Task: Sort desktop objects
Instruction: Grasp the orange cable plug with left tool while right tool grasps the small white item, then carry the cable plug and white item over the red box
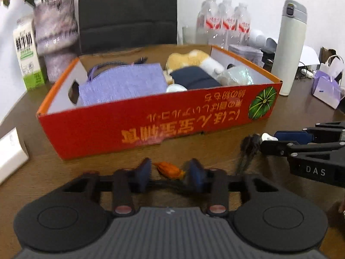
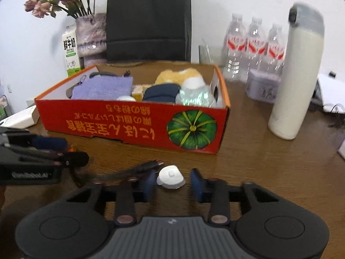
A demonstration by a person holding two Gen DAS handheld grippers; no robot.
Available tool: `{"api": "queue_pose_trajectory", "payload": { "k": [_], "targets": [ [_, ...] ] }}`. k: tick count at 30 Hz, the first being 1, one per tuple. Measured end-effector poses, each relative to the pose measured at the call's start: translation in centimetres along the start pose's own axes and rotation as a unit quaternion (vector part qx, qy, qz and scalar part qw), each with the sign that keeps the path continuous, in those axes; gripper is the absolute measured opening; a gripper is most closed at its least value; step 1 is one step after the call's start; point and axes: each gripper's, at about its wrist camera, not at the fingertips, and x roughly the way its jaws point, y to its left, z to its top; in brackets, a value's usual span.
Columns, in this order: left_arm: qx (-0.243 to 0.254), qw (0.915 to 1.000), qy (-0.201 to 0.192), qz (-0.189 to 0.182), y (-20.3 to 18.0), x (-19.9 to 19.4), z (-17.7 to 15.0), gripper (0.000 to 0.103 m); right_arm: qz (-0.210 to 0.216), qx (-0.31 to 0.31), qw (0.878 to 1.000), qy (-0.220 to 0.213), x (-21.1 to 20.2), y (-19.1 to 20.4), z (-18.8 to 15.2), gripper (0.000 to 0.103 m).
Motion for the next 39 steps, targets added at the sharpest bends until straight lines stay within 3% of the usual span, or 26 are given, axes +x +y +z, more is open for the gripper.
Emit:
{"api": "queue_pose_trajectory", "payload": {
  "k": [4,8,12,17,22,27,30,39],
  "targets": [
    [0.007,0.9997,-0.018,-0.016,-0.1,-0.2,-0.5,0.013,0.003,-0.013,1.000,-0.006,-0.2,0.7,-0.4,0.026],
    [-0.010,0.9996,-0.020,-0.015,-0.2,-1.6,-0.1,0.013,-0.001,0.021,1.000,-0.013,-1.9,0.4,-0.8,0.026],
    [-0.057,0.9954,-0.071,-0.028,0.6,-6.1,-0.3,0.013,-0.016,0.033,0.998,-0.042,-6.3,1.2,-1.9,0.026],
    [-0.124,0.9877,-0.089,-0.035,2.1,-11.7,-1.7,0.013,0.006,0.061,0.995,-0.081,-12.0,2.3,-3.7,0.026],
    [-0.127,0.9871,-0.096,-0.006,2.2,-16.5,-4.7,0.013,0.056,0.086,0.990,-0.102,-16.5,4.0,-6.3,0.026],
    [-0.093,0.9907,-0.098,0.018,0.6,-19.1,-10.2,0.013,0.067,0.073,0.989,-0.110,-19.2,6.2,-8.5,0.026],
    [-0.095,0.9928,-0.073,0.001,0.0,-19.6,-12.5,0.013,0.060,0.048,0.990,-0.122,-20.4,7.5,-9.7,0.026],
    [-0.103,0.9892,-0.104,0.001,0.7,-22.3,-12.7,0.013,0.037,0.047,0.987,-0.148,-22.5,7.0,-11.2,0.026]
  ]
}}
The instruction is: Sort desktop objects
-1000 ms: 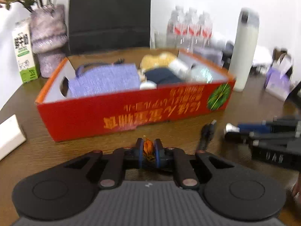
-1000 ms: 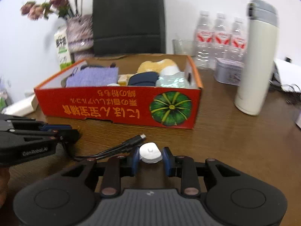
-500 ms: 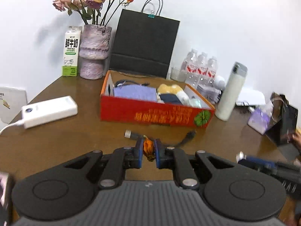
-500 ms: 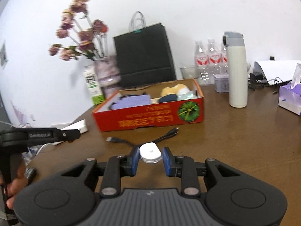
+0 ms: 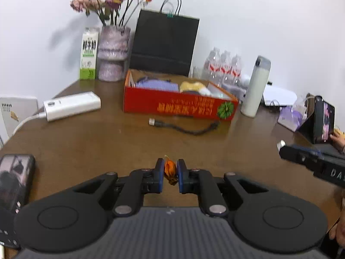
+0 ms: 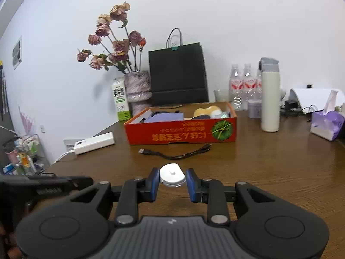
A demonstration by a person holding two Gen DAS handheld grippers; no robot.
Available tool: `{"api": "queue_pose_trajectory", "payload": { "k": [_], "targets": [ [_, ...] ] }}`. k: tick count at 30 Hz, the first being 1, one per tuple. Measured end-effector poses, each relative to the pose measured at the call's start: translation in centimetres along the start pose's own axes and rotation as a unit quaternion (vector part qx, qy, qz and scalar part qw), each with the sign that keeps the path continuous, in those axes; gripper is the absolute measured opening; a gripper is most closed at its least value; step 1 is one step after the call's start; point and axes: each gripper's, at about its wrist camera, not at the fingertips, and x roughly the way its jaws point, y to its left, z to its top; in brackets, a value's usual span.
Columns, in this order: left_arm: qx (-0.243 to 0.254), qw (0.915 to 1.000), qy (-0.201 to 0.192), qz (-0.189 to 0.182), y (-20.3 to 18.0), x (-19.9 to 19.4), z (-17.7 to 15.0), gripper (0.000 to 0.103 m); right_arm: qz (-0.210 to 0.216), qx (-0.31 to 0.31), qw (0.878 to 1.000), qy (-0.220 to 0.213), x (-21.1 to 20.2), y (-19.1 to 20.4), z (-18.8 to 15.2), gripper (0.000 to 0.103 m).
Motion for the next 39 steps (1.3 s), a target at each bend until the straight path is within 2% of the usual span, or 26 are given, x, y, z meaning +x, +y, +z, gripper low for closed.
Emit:
{"api": "queue_pose_trajectory", "payload": {
  "k": [4,7,11,14,17,20,21,24,26,28,29,30,31,33,34,36,38,39],
  "targets": [
    [0.021,0.9995,-0.023,-0.001,-0.6,0.0,2.5,0.013,-0.007,0.015,1.000,-0.010,1.0,-1.6,1.6,0.026],
    [0.035,0.9987,-0.032,-0.016,-0.7,1.7,5.3,0.013,-0.004,0.013,1.000,-0.024,3.0,-2.6,4.2,0.026],
    [0.040,0.9979,-0.040,-0.030,0.0,6.4,11.2,0.013,0.014,0.003,0.999,-0.035,7.6,-3.6,9.4,0.026],
    [0.039,0.9981,-0.035,-0.034,0.4,11.6,16.4,0.013,0.025,0.007,0.999,-0.036,12.9,-4.4,14.2,0.026],
    [0.024,0.9993,0.006,-0.028,1.2,18.9,21.1,0.013,0.042,0.033,0.999,0.006,20.6,-5.0,18.7,0.026],
    [0.006,0.9982,0.060,-0.006,2.7,26.8,23.7,0.013,0.057,0.051,0.994,0.079,30.2,-5.3,21.6,0.026],
    [-0.015,0.9975,0.069,0.005,3.5,28.9,24.0,0.013,0.057,0.056,0.991,0.105,32.9,-5.3,22.0,0.026],
    [-0.046,0.9927,0.112,0.001,5.7,35.2,24.5,0.014,0.045,0.071,0.981,0.173,41.3,-5.3,22.4,0.026],
    [-0.041,0.9894,0.139,0.016,6.6,38.5,24.5,0.014,0.043,0.076,0.977,0.196,44.7,-5.2,21.7,0.026],
    [-0.041,0.9878,0.145,0.037,7.4,40.2,24.1,0.015,0.040,0.067,0.971,0.226,48.1,-4.8,20.9,0.026],
    [-0.043,0.9861,0.157,0.033,7.8,41.0,24.0,0.021,0.035,0.062,0.969,0.238,49.1,-4.5,20.4,0.029],
    [-0.049,0.9842,0.168,0.026,8.1,41.4,23.9,0.040,0.028,0.056,0.966,0.250,50.2,-4.3,19.8,0.030],
    [-0.057,0.9844,0.166,0.013,8.3,41.3,24.0,0.046,0.022,0.055,0.966,0.252,50.6,-4.2,19.3,0.030],
    [-0.046,0.9900,0.133,0.002,8.4,40.1,24.5,0.066,0.023,0.064,0.967,0.246,50.5,-4.3,18.9,0.042],
    [-0.037,0.9920,0.120,0.010,8.2,39.6,24.7,0.069,0.027,0.075,0.967,0.242,50.2,-4.6,18.9,0.050],
    [-0.036,0.9928,0.114,0.011,8.2,38.8,25.2,0.072,0.035,0.087,0.968,0.233,49.5,-5.0,19.3,0.051],
    [-0.038,0.9929,0.113,0.004,8.2,37.7,25.5,0.073,0.022,0.077,0.973,0.217,47.7,-5.0,20.1,0.051],
    [-0.036,0.9933,0.110,0.007,8.1,37.2,25.6,0.078,0.017,0.069,0.975,0.210,46.8,-4.9,20.5,0.052]
  ]
}}
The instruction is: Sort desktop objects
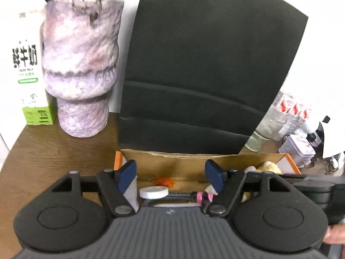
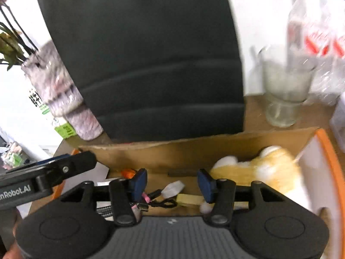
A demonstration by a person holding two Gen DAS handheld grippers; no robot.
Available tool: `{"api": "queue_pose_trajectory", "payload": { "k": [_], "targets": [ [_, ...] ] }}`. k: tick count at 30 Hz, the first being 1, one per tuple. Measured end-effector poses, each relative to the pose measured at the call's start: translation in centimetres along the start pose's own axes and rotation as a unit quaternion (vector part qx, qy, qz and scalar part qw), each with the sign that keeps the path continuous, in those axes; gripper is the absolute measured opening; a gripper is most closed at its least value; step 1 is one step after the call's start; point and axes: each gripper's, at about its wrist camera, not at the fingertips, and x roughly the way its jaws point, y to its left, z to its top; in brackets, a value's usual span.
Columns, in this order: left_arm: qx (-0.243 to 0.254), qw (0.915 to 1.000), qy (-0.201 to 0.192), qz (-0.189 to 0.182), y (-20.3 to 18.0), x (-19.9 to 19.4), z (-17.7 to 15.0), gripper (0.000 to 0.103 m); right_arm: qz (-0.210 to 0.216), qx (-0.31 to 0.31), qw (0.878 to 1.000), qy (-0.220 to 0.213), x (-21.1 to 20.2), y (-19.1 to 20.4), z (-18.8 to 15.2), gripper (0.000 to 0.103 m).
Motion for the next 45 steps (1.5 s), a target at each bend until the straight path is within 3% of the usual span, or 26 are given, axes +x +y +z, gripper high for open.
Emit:
{"api": "queue_pose_trajectory", "payload": {
  "k": [2,5,9,12,14,17,22,24,25,29,33,37,42,45],
  "targets": [
    [0.000,0.9998,-0.009,0.019,-0.2,-1.8,-0.3,0.087,-0.016,-0.013,1.000,-0.012,-2.4,0.3,-0.4,0.053],
    [0.003,0.9984,-0.020,0.052,-1.0,-4.9,-1.3,0.092,-0.032,-0.030,0.998,-0.041,-6.2,0.5,-1.7,0.061],
    [0.022,0.9955,-0.043,0.081,-2.6,-10.1,-5.2,0.103,-0.055,-0.073,0.994,-0.063,-11.1,1.2,-6.3,0.067],
    [0.037,0.9946,-0.057,0.078,-4.0,-13.8,-9.9,0.103,-0.067,-0.123,0.988,-0.064,-14.3,1.9,-12.1,0.070],
    [0.039,0.9954,-0.063,0.061,-4.5,-16.1,-13.7,0.103,-0.067,-0.129,0.987,-0.069,-16.1,2.0,-15.8,0.077],
    [0.028,0.9959,-0.064,0.057,-4.9,-18.5,-20.0,0.103,-0.073,-0.117,0.988,-0.070,-18.3,2.0,-22.1,0.079],
    [0.056,0.9918,-0.062,0.097,-5.8,-21.7,-29.1,0.103,-0.067,-0.119,0.987,-0.086,-21.8,2.6,-31.5,0.080],
    [0.076,0.9895,-0.077,0.096,-6.1,-23.2,-31.6,0.103,-0.065,-0.125,0.985,-0.102,-23.5,2.7,-34.3,0.084],
    [0.084,0.9877,-0.086,0.100,-6.2,-24.0,-32.7,0.103,-0.066,-0.126,0.984,-0.111,-24.2,2.8,-35.5,0.091],
    [0.079,0.9858,-0.104,0.106,-6.2,-26.3,-35.1,0.103,-0.047,-0.118,0.983,-0.133,-26.6,2.6,-38.0,0.096],
    [0.087,0.9833,-0.115,0.111,-6.5,-26.7,-35.5,0.103,-0.011,-0.071,0.988,-0.135,-27.4,1.4,-39.3,0.097],
    [0.106,0.9819,-0.111,0.111,-6.8,-26.3,-35.6,0.103,-0.028,-0.071,0.986,-0.151,-27.5,1.5,-40.1,0.097],
    [0.105,0.9856,-0.091,0.097,-6.5,-25.8,-35.4,0.103,-0.029,-0.065,0.988,-0.138,-27.2,1.3,-39.8,0.097],
    [0.095,0.9905,-0.060,0.079,-5.9,-25.0,-34.6,0.103,-0.032,-0.066,0.989,-0.127,-26.9,1.1,-39.3,0.097]
  ]
}}
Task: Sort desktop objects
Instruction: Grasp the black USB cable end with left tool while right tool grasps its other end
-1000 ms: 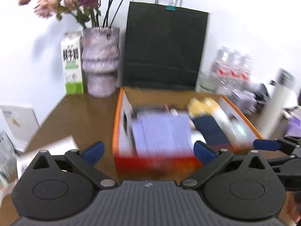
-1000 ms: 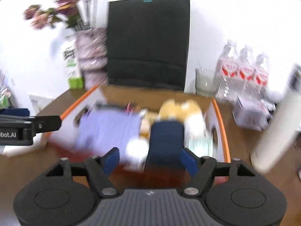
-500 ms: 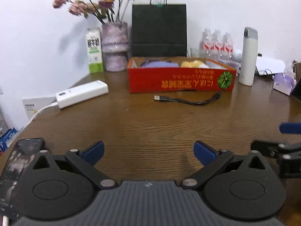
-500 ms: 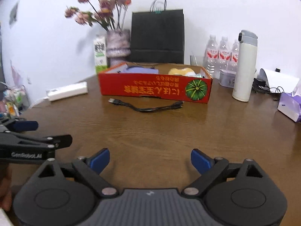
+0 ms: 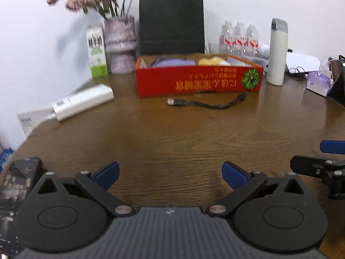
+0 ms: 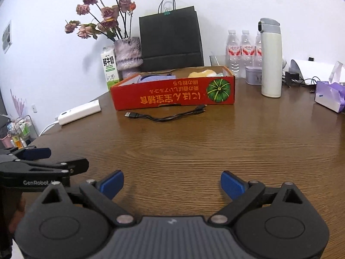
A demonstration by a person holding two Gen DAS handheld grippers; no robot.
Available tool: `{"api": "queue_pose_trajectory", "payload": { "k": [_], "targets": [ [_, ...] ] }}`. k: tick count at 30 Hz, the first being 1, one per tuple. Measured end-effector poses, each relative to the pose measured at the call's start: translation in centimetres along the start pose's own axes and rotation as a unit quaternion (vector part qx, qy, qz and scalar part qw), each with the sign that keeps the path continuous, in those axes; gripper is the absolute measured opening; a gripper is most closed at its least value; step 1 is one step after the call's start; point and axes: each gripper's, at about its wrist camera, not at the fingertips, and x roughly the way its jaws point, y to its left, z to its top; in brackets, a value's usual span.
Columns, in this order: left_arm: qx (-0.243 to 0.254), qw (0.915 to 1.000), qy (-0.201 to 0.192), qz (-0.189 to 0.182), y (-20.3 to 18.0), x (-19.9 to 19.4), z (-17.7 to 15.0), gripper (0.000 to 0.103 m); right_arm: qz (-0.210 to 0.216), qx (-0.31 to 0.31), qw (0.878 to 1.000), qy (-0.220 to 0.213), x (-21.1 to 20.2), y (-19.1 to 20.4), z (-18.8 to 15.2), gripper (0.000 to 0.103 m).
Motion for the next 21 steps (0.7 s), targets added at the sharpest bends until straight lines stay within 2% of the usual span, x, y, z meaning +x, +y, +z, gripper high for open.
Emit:
{"api": "queue_pose_trajectory", "payload": {
  "k": [4,7,12,15,17,21],
  "targets": [
    [-0.048,0.9977,0.035,-0.033,1.1,1.5,1.2,0.103,-0.006,0.007,1.000,0.012,0.9,-0.8,1.0,0.096],
    [-0.072,0.9954,0.036,-0.052,1.4,2.5,2.5,0.103,0.003,0.030,0.999,0.019,1.8,-1.9,2.3,0.092],
    [-0.051,0.9975,0.023,-0.044,0.9,5.4,5.6,0.103,-0.013,0.015,1.000,0.023,5.3,-3.0,5.4,0.079],
    [-0.036,0.9980,0.021,-0.047,0.4,7.8,7.7,0.103,-0.009,0.027,0.999,0.037,8.5,-4.0,7.7,0.069],
    [-0.041,0.9976,0.026,-0.050,0.2,9.6,9.2,0.103,-0.004,0.046,0.998,0.048,11.1,-4.6,9.4,0.061],
    [-0.070,0.9947,0.047,-0.060,0.3,13.6,11.3,0.103,-0.012,0.051,0.997,0.065,16.0,-4.8,11.7,0.053]
  ]
}}
